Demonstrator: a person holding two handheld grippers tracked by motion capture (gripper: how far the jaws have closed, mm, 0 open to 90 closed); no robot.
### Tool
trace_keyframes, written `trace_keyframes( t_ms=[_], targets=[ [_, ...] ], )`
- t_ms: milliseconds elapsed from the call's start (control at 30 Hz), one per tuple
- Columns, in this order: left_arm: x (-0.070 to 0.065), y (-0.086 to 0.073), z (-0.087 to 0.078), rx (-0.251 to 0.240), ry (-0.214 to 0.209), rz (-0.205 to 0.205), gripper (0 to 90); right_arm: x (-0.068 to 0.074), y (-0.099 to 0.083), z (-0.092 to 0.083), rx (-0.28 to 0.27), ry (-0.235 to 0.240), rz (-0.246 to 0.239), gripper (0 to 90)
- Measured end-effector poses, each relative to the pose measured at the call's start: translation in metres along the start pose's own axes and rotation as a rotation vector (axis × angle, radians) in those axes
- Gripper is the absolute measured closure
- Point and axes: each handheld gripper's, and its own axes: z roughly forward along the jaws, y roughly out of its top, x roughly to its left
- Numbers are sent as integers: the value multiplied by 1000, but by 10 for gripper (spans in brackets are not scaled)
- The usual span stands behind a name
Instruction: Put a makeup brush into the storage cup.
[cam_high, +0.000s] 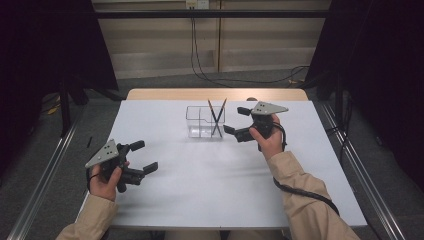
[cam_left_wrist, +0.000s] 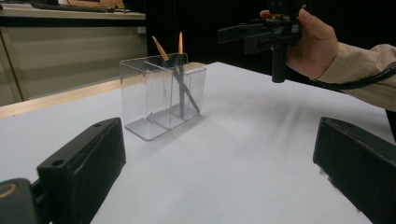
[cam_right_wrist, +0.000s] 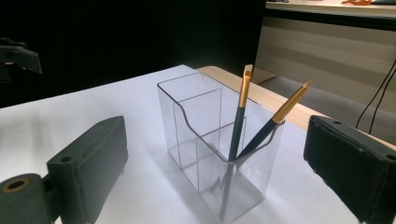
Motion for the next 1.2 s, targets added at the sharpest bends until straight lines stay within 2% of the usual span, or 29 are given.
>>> trace_keyframes(
  t_ms=[433, 1200],
  targets=[
    [-2, 1, 2, 2, -5, 3, 23, 6, -4, -14, 10, 11, -14, 61],
    [-2, 1, -1, -2, -1, 4, 23, 10, -12, -36, 34, 3, -26, 62]
  ],
)
